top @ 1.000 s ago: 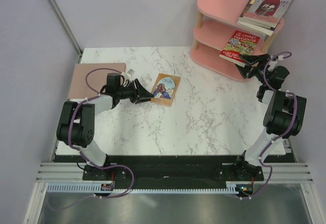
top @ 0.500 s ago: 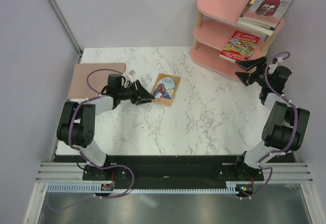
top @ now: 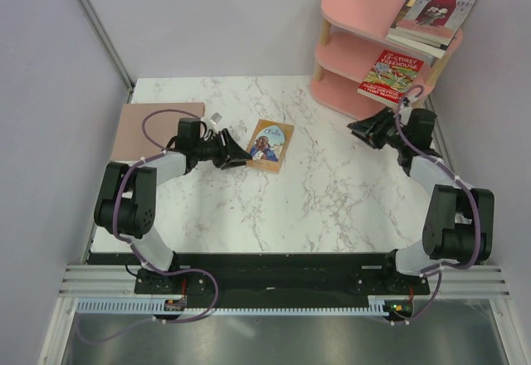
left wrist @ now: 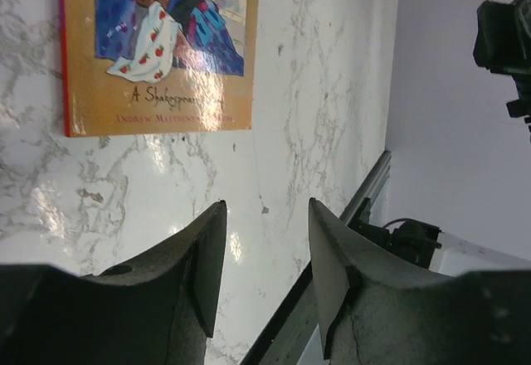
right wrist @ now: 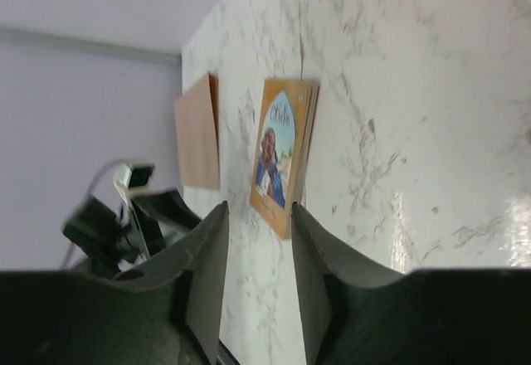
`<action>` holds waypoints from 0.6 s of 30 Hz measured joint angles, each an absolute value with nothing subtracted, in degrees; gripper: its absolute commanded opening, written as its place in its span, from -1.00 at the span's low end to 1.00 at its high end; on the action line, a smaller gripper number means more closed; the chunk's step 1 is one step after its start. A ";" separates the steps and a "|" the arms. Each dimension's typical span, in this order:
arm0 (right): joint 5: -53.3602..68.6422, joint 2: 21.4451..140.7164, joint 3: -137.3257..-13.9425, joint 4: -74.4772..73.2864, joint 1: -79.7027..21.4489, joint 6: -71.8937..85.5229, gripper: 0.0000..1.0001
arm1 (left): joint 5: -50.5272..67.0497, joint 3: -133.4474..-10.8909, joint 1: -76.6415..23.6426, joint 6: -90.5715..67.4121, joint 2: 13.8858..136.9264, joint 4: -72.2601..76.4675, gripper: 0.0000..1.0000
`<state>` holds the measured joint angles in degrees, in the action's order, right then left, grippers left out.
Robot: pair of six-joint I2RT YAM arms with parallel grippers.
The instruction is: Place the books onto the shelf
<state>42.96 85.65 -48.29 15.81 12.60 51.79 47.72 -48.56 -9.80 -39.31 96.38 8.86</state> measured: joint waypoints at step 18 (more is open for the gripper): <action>36.73 114.30 -52.23 32.42 -14.94 58.15 0.96 | 30.33 -72.73 -10.09 -35.09 116.33 -10.57 0.02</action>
